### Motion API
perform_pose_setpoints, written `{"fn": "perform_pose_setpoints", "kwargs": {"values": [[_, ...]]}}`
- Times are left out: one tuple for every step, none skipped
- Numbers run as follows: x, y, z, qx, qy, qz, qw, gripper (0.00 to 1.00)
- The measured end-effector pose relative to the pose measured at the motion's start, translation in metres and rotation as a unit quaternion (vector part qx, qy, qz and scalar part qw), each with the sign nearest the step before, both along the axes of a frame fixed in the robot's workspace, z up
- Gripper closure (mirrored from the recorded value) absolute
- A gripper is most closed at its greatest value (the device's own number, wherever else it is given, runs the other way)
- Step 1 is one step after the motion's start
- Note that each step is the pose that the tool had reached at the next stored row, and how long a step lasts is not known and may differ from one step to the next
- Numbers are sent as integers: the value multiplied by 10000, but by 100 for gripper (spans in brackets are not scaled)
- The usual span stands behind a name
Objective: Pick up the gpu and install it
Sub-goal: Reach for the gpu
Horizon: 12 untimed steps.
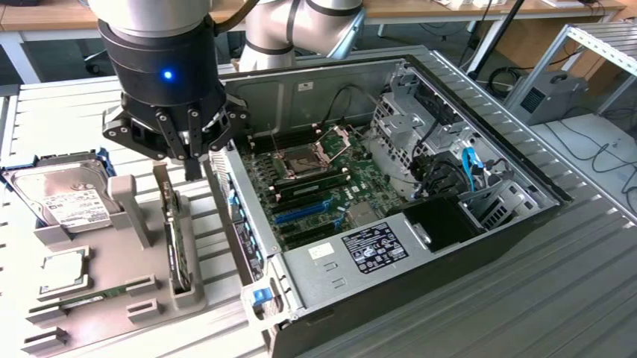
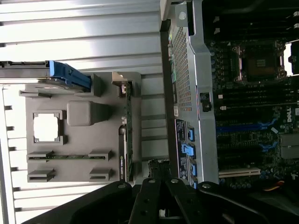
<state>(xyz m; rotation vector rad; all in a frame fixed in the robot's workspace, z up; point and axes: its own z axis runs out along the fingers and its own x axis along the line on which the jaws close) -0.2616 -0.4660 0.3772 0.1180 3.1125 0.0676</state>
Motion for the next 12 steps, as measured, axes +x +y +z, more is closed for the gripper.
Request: {"fn": "perform_pose_setpoints", "kwargs": {"values": [[0, -3, -1, 0, 0, 0, 10000, 89], [0, -6, -1, 0, 0, 0, 10000, 89], [0, -11, -2, 0, 0, 0, 10000, 89], [0, -16, -3, 0, 0, 0, 10000, 89], [0, -24, -4, 0, 0, 0, 10000, 89], [0, -31, -5, 0, 0, 0, 10000, 89], [0, -34, -6, 0, 0, 0, 10000, 89], [0, -39, -7, 0, 0, 0, 10000, 89], [0, -44, -8, 0, 0, 0, 10000, 89], [0, -50, -8, 0, 0, 0, 10000, 89], [0, -55, -9, 0, 0, 0, 10000, 89], [0, -60, -10, 0, 0, 0, 10000, 89]]}}
